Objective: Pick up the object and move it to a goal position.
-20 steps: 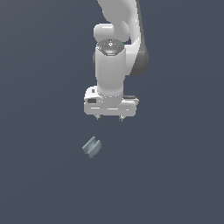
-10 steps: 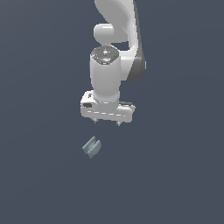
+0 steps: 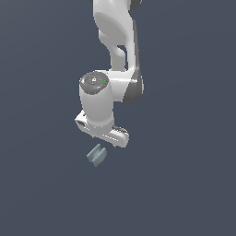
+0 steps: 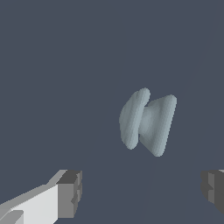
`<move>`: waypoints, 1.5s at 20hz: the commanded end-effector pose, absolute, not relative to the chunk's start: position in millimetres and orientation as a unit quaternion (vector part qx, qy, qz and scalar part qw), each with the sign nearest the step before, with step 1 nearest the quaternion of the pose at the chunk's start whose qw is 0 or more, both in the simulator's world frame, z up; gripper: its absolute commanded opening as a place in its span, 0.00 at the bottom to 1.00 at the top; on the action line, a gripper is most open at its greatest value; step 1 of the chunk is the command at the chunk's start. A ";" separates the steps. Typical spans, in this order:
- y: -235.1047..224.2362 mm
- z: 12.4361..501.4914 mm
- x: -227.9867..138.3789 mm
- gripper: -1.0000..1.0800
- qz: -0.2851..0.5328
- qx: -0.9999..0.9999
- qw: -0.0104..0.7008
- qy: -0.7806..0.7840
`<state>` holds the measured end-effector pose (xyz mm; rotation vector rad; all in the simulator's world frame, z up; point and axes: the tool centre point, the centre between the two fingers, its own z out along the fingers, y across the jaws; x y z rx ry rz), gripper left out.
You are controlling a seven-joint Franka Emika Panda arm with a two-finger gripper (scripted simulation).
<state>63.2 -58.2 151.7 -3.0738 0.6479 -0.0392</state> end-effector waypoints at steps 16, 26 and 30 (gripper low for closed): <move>-94.6 108.4 87.0 0.96 0.000 -0.944 0.000 0.330; -94.8 68.6 86.2 0.96 0.000 -0.943 0.000 0.333; -95.1 57.0 86.4 0.96 0.000 -0.943 0.000 0.333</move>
